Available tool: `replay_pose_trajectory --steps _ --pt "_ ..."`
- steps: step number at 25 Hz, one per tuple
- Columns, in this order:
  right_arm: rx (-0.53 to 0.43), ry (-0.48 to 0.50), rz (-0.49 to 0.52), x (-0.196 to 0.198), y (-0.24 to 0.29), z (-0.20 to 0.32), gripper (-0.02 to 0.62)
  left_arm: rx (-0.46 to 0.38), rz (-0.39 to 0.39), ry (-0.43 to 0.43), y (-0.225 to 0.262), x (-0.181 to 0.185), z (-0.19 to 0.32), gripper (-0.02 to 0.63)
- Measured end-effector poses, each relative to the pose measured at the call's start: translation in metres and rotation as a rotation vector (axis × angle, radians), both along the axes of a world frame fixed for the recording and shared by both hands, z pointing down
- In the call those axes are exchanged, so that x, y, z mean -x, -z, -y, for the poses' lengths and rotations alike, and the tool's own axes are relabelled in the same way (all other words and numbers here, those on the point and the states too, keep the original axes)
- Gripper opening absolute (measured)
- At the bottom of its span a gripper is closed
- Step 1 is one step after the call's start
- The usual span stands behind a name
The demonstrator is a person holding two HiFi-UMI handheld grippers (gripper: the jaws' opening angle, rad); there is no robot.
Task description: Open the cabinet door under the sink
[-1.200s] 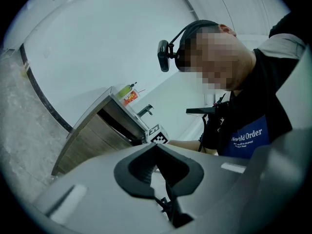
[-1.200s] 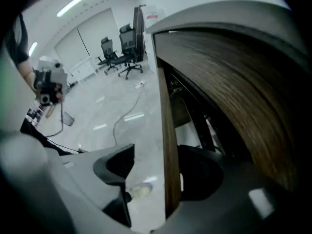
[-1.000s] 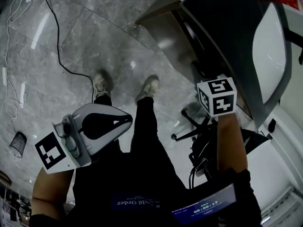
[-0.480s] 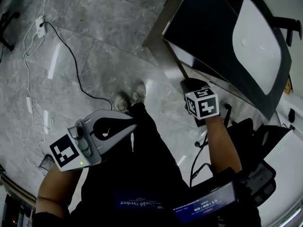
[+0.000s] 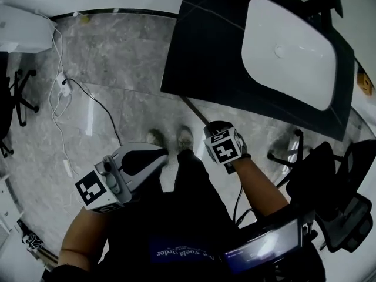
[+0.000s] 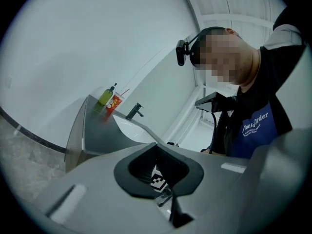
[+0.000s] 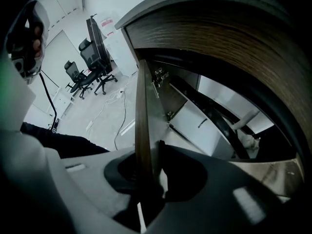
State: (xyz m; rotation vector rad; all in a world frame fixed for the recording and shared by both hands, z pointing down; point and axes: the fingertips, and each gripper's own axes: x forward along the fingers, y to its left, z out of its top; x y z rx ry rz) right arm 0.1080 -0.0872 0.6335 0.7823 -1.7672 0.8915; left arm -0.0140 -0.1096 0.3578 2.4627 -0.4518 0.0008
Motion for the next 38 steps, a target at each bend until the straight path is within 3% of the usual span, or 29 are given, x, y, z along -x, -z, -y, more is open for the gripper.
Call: replay_pose_trajectory --steps 6,15,21,27,30,38 --pt "0.021 -0.053 -0.008 0.012 0.000 -0.009 0.092 0.005 -0.013 -0.100 -0.006 0.003 0.029 0.000" --pt "0.055 -0.268 -0.030 0.027 -0.006 -0.025 0.094 0.030 -0.088 -0.352 -0.006 0.039 0.070 0.000" --pt "0.048 -0.370 -0.070 0.037 -0.008 -0.030 0.094 0.048 -0.011 -0.547 -0.011 0.070 0.078 0.000" --pt "0.023 -0.467 -0.045 0.053 -0.007 -0.031 0.094 0.033 0.039 -0.593 -0.010 0.065 0.076 0.000" --pt "0.014 -0.498 -0.062 0.056 -0.009 -0.034 0.094 0.030 0.003 -0.594 0.000 0.053 0.066 0.000" --pt "-0.015 -0.606 -0.024 0.077 -0.009 -0.030 0.094 0.022 -0.045 -0.695 -0.002 0.048 0.059 0.000"
